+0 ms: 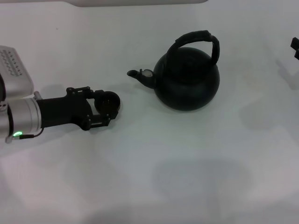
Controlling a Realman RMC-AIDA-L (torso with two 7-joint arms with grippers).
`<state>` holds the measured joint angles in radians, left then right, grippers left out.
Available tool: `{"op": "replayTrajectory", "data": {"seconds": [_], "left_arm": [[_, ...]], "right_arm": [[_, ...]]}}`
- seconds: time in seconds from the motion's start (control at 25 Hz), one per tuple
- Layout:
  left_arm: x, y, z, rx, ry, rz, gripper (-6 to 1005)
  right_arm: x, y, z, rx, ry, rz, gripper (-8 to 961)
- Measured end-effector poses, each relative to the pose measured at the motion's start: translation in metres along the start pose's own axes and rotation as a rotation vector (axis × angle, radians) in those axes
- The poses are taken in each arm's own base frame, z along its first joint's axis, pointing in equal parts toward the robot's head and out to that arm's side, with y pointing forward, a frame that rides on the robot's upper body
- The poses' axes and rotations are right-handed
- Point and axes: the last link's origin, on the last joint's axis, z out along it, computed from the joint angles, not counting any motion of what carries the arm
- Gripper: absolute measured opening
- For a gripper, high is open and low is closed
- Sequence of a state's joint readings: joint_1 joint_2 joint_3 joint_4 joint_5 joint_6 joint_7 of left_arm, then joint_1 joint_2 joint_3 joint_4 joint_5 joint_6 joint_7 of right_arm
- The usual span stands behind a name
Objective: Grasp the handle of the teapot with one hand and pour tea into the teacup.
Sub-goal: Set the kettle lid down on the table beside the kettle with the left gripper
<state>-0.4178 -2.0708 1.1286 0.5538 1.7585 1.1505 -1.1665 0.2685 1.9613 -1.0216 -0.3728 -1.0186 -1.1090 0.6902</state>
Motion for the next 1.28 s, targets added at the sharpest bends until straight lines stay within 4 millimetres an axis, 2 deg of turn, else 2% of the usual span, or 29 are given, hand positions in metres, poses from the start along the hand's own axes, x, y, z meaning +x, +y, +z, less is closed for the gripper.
{"op": "replayTrajectory", "data": {"seconds": [1.28], "left_arm": [[-0.0026, 0.0013, 0.0036, -0.014, -0.049, -0.021, 724]], "right_arm": [[-0.0001, 0.0001, -0.0026, 0.003, -0.009, 0.005, 634]]}}
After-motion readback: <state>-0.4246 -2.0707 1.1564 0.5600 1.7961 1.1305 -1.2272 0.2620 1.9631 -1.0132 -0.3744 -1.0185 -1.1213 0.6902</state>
